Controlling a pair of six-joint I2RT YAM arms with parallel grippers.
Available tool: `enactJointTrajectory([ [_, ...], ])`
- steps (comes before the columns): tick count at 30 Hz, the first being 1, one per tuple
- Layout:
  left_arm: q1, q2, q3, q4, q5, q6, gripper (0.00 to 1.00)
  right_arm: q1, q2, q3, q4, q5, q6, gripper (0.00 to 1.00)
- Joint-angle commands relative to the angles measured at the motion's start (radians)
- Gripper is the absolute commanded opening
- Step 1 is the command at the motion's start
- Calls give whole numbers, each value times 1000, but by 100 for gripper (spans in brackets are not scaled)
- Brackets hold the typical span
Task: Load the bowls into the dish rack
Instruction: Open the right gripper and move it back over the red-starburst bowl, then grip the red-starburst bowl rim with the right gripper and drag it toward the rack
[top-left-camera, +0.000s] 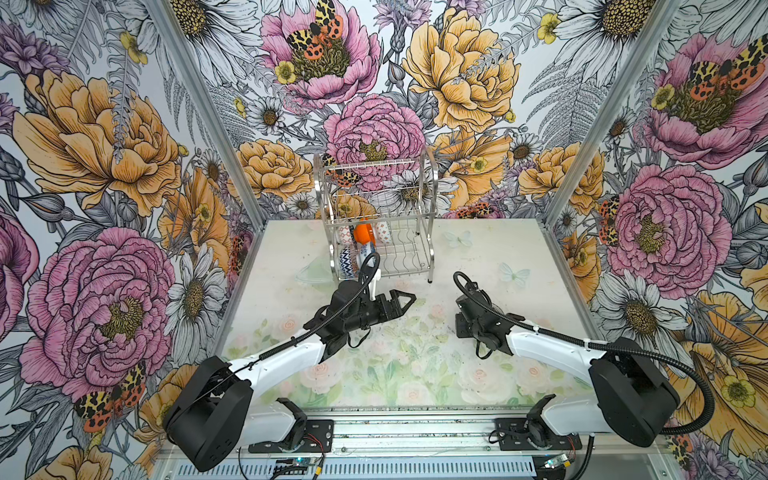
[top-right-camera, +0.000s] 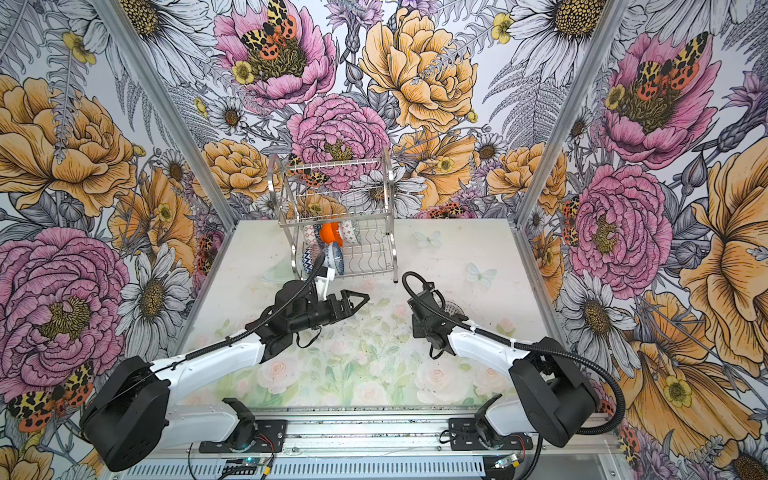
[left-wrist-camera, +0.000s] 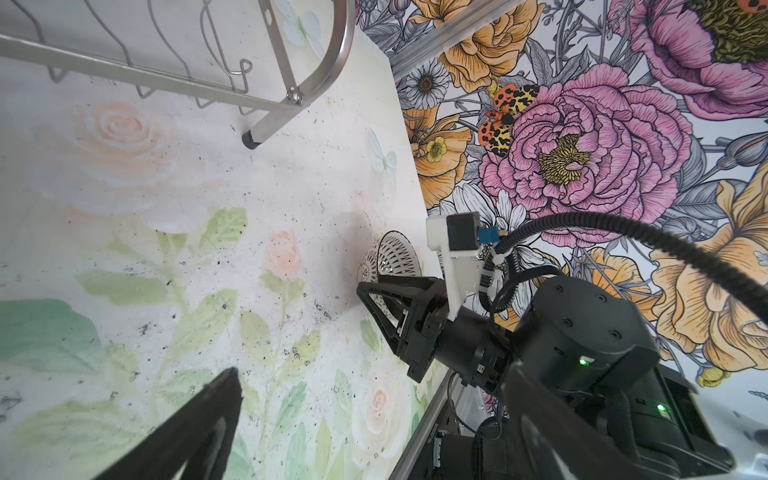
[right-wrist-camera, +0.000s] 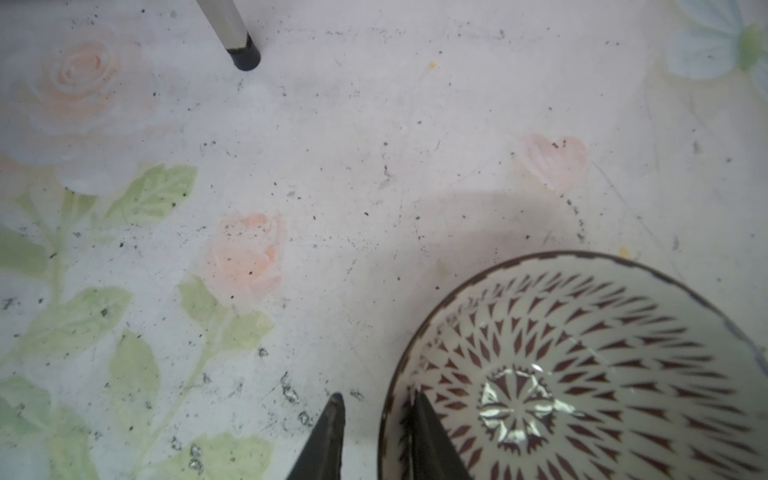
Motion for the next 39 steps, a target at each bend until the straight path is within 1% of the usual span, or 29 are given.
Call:
enactJointTrajectory([
  [1, 0, -31, 6, -58, -32, 36, 99, -2, 15, 32, 1, -5, -13, 21],
  [4, 11, -59, 10, -92, -42, 45, 99, -4, 20, 40, 0, -5, -22, 14],
  [9, 36, -89, 3, -113, -45, 43, 99, -4, 13, 50, -6, -27, -34, 6],
  [13, 47, -103, 8, -132, -49, 43, 99, 0, -7, 75, -12, -84, -36, 1],
  [15, 52, -108, 12, -143, -54, 46, 99, 13, -16, 97, -12, -110, -29, 0],
  [18, 64, -114, 12, -160, -57, 46, 99, 61, -8, 143, -11, -126, -25, 0],
  [21, 76, -129, 7, -178, -65, 45, 99, 130, 27, 203, -10, -109, -26, 0],
  [29, 144, -214, -44, -228, -66, 30, 99, 244, 188, 373, -10, -108, -26, 0],
  [34, 215, -293, -88, -252, -40, 14, 99, 287, 304, 470, -11, -110, -31, 0],
  [39, 275, -346, -110, -276, -3, 10, 99, 309, 390, 537, -11, -108, -29, 0],
])
